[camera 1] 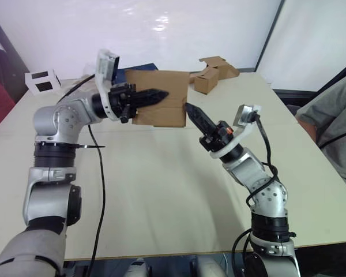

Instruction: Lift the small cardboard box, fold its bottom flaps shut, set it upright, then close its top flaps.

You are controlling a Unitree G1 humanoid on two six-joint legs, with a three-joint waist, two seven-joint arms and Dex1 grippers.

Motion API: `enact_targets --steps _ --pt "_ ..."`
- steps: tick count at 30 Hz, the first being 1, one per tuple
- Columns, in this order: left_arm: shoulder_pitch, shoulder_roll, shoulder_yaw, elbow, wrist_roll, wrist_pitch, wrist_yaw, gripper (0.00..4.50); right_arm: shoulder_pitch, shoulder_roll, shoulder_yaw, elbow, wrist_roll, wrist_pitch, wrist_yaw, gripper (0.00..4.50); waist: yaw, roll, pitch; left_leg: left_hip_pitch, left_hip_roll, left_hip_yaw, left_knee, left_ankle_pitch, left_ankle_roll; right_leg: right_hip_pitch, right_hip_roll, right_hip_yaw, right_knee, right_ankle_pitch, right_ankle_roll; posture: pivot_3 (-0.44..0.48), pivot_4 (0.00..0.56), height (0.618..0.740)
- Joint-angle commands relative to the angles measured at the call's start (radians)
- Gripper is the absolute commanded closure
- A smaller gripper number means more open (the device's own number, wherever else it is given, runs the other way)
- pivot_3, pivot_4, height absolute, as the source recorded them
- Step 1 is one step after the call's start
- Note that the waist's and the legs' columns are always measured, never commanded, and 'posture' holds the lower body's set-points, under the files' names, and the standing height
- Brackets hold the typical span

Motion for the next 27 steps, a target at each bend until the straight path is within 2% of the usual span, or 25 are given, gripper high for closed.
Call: enact_targets --steps 1,7,16,22,25,27 --pt "-0.016 -0.007 0.014 -0.016 -0.002 -0.018 0.012 4.5 -0.013 0.031 0.046 -0.068 0.041 0.022 -0.008 3.66 0.0 0.0 0.0 0.0 0.0 0.0 0.0 0.0 0.0 0.0 0.0 0.0 0.0 0.0 0.0 0.0 0.15 0.74" --pt "-0.013 -0.001 0.029 -0.008 -0.002 -0.021 0.021 4.5 0.007 0.045 0.052 -0.091 0.029 0.02 -0.037 3.66 0.0 0.0 0.0 0.0 0.0 0.0 0.0 0.0 0.0 0.0 0.0 0.0 0.0 0.0 0.0 0.0 0.15 0.74" --pt "-0.015 0.007 0.046 -0.002 -0.007 -0.019 0.028 4.5 0.034 -0.026 -0.057 -0.083 0.081 0.006 -0.079 3.66 0.001 0.0 0.0 0.0 0.0 0.0 0.0 0.0 0.0 0.0 0.0 0.0 0.0 0.0 0.0 0.0 0.15 0.74" --pt "-0.016 0.0 0.041 0.001 -0.007 -0.021 0.029 4.5 0.032 -0.022 -0.081 -0.065 0.081 -0.024 -0.108 3.66 -0.001 0.0 0.0 0.0 0.0 0.0 0.0 0.0 0.001 0.0 0.0 0.0 0.0 0.0 0.0 0.0 0.15 0.74" --pt "-0.02 -0.003 0.039 0.004 -0.006 -0.022 0.029 4.5 0.02 -0.014 -0.071 -0.048 0.041 -0.048 -0.123 4.39 -0.001 0.0 0.0 0.0 0.0 0.0 0.0 0.0 0.001 0.0 0.0 0.0 0.0 0.0 0.0 0.0 0.15 0.74" --pt "-0.021 -0.004 0.039 0.004 -0.006 -0.021 0.029 4.5 0.013 -0.013 -0.059 -0.038 0.018 -0.057 -0.125 4.48 0.0 0.0 0.0 0.0 0.0 0.0 0.0 0.0 0.001 0.0 0.0 0.0 0.0 0.0 0.0 0.0 0.15 0.74"
